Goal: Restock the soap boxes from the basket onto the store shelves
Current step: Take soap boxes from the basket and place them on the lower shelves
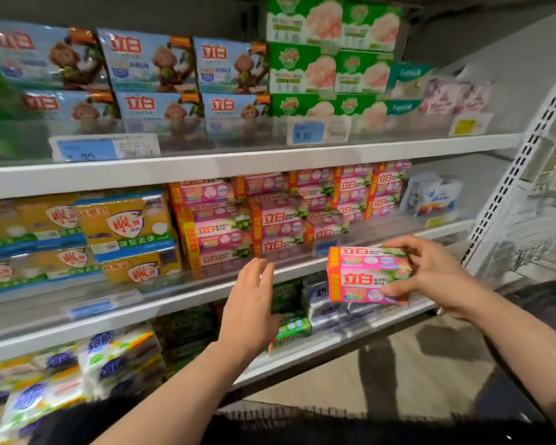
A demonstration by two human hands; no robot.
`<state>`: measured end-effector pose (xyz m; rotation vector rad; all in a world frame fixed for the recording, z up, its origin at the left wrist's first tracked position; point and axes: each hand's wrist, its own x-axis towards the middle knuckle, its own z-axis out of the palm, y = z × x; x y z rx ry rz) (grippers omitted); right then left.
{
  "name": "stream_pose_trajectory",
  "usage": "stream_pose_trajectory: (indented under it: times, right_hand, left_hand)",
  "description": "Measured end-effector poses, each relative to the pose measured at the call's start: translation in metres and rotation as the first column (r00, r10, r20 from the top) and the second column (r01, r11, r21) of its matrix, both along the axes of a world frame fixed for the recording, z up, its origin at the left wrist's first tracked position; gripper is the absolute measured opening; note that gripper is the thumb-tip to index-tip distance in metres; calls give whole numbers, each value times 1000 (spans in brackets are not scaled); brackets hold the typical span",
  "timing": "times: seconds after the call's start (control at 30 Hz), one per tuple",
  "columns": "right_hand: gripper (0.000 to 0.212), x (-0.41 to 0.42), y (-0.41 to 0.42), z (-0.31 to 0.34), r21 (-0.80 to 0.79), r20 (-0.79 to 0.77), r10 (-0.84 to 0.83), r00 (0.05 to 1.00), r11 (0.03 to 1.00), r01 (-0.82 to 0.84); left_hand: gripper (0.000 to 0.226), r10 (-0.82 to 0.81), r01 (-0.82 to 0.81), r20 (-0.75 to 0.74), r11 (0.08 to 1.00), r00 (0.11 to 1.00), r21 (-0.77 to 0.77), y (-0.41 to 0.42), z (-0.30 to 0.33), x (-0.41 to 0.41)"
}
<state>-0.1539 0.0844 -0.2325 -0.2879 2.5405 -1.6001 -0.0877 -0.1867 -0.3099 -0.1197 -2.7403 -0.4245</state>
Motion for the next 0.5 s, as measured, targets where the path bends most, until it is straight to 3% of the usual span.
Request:
stream_pose_trajectory:
  times: [0.1, 0.27, 0.5]
  right_hand:
    - [67, -8, 7, -2, -25, -47, -10, 999, 1000, 9]
    - [67, -42, -13, 7, -344, -76, -184, 980, 927, 148]
    - [70, -89, -45, 5, -451, -104, -202, 974, 882, 135]
  left_hand:
    - [86, 22, -23, -13, 995, 1000, -100, -2, -4, -15]
    - [92, 62, -39, 88, 970, 994, -241, 5, -17, -34]
    - [98, 81, -76, 14, 969, 997, -234, 8, -37, -44]
